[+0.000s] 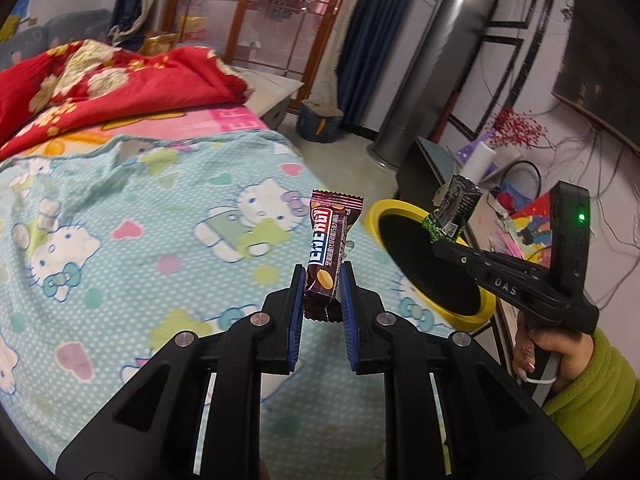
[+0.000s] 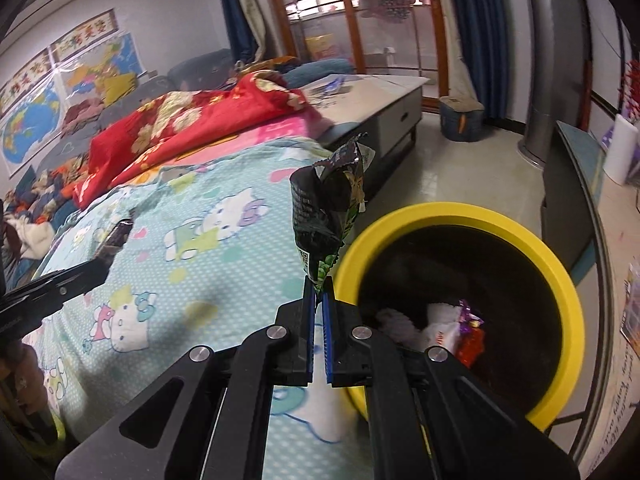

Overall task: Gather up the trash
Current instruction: 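Carry the green packet and chocolate bar over the bin with both tools, then open both tools to drop the green packet and chocolate bar into the bin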

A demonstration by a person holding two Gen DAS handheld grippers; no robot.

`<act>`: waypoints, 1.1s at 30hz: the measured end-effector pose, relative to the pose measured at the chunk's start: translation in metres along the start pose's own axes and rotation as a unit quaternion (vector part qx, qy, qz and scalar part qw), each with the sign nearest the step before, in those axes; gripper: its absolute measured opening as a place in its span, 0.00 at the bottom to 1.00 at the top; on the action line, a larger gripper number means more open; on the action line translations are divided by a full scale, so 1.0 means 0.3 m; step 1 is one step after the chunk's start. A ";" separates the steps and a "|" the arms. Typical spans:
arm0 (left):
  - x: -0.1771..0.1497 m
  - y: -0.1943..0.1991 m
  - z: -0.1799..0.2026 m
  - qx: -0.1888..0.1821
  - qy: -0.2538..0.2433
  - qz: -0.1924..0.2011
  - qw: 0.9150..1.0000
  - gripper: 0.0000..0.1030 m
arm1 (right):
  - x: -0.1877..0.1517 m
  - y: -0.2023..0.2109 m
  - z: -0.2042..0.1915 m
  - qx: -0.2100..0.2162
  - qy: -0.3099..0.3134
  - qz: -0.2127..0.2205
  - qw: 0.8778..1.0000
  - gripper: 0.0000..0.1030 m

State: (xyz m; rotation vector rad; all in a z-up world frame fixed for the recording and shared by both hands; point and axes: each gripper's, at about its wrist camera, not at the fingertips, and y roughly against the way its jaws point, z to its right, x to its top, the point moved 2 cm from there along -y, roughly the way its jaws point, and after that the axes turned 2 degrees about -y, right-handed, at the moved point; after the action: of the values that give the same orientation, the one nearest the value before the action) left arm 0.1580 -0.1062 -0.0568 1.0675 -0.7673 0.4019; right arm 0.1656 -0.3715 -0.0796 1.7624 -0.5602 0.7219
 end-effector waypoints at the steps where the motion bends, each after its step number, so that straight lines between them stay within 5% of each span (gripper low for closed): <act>1: 0.002 -0.002 0.016 -0.003 -0.005 0.000 1.000 0.12 | -0.002 0.003 0.010 -0.002 -0.003 0.001 1.000 0.04; 33: 0.021 -0.151 0.384 -0.053 -0.117 -0.019 0.991 0.12 | -0.052 0.120 0.323 -0.052 -0.105 0.023 0.993 0.04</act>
State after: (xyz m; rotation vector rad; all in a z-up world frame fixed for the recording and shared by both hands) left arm 0.1490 -0.2296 -0.0502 1.0374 -0.9652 0.2025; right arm 0.1487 -0.4744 -0.0876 1.7438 -0.7696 0.5311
